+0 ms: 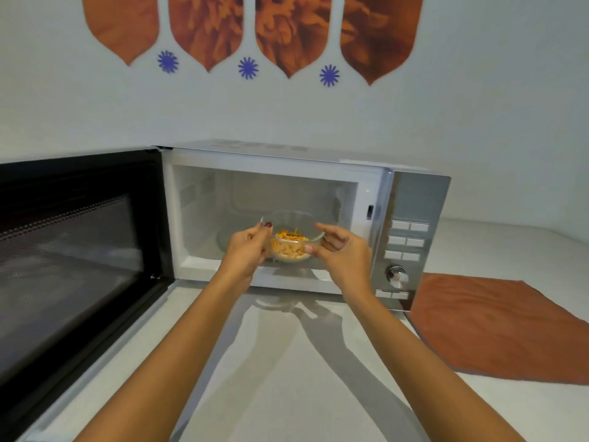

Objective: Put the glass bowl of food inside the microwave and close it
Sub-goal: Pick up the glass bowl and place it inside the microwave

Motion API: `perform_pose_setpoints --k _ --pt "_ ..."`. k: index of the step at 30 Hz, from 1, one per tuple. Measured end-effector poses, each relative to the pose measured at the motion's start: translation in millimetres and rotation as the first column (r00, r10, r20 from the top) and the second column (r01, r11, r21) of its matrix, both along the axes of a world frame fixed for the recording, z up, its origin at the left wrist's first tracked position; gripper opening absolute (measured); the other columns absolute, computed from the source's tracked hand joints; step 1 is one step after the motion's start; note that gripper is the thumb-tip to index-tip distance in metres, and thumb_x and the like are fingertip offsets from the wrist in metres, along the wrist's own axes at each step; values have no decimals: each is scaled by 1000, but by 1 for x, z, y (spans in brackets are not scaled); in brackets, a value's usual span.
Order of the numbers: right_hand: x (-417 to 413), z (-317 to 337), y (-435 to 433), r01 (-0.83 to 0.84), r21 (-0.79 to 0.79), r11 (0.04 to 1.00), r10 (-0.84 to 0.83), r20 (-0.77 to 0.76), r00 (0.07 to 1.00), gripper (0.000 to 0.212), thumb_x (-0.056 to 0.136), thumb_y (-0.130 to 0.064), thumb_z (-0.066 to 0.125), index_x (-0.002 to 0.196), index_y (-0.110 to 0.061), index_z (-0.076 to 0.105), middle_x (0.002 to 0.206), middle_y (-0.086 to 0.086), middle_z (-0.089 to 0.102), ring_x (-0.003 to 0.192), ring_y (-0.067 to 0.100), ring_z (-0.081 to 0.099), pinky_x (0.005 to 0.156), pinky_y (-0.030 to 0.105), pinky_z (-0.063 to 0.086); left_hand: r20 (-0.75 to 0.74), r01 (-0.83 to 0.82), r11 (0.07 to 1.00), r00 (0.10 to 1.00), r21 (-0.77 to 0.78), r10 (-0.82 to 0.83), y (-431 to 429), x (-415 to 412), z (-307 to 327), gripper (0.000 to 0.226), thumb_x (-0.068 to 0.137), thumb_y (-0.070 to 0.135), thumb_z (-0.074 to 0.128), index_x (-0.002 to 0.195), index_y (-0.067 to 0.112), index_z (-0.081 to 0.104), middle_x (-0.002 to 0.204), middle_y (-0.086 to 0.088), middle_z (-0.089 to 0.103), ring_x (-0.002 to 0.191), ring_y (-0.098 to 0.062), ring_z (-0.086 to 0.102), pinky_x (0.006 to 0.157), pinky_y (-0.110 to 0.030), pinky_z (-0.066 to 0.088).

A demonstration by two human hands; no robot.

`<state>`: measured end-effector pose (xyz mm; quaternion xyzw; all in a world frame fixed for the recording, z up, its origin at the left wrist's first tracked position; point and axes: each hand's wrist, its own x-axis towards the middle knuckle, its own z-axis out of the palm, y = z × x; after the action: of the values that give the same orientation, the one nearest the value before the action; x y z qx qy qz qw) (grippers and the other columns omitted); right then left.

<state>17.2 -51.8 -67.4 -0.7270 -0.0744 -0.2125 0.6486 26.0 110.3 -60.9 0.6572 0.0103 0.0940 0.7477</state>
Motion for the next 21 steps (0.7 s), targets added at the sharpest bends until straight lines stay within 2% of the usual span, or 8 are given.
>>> perform_pose_setpoints --k 2,4,8,11,14,15,18,21 --pt "21 2 8 -21 -1 1000 21 -22 1000 54 67 -2 82 118 -8 65 118 12 69 112 16 64 95 22 50 -10 -29 1000 1000 11 30 7 24 4 37 97 21 53 61 16 50 56 0 39 56 -14 36 62 -24 37" --pt "42 1 16 -19 -6 1000 19 -26 999 53 68 -5 82 119 -7 65 118 10 69 112 17 64 95 23 50 -30 -56 998 998 -16 55 12 47 9 31 97 17 53 66 13 53 61 -3 45 58 -14 43 59 -23 40" --pt "80 -1 26 -25 -7 1000 24 -50 998 47 71 -3 80 115 -6 66 113 3 68 104 9 62 95 21 49 -101 -80 995 992 -61 74 20 83 12 13 96 15 54 93 4 59 75 -7 58 68 -15 56 70 -26 49" --pt "113 -8 33 -39 70 997 46 -98 994 36 74 8 74 107 -5 67 111 12 71 89 15 69 92 31 56 -158 -109 990 983 -91 94 24 109 11 11 96 12 53 94 2 59 84 -12 60 75 -22 58 81 -35 53" --pt "137 -14 40 -24 59 998 31 -113 993 34 74 9 73 105 -3 68 102 12 70 77 12 67 70 11 56 -207 -167 984 967 -59 152 28 131 6 15 93 15 57 93 1 61 100 -16 60 89 -25 56 100 -43 50" --pt "142 -16 42 -15 43 999 20 -114 993 35 73 8 74 105 -3 68 102 10 71 82 16 68 73 12 56 -220 -178 982 962 -59 161 30 137 3 16 93 16 58 86 2 61 99 -16 60 89 -25 57 101 -42 50" --pt "155 -24 47 -8 22 1000 10 -110 994 35 70 6 77 102 -6 70 104 11 71 96 24 68 93 31 54 -252 -173 984 954 -26 161 36 151 -8 17 93 18 57 80 7 58 99 -15 62 90 -28 60 97 -41 51" --pt "162 -30 49 -5 -1 1000 5 -100 995 36 69 5 79 101 -9 71 107 13 72 100 25 68 97 36 53 -246 -179 983 955 -29 166 38 162 -16 20 93 18 56 76 9 56 101 -16 62 92 -29 60 95 -40 51"
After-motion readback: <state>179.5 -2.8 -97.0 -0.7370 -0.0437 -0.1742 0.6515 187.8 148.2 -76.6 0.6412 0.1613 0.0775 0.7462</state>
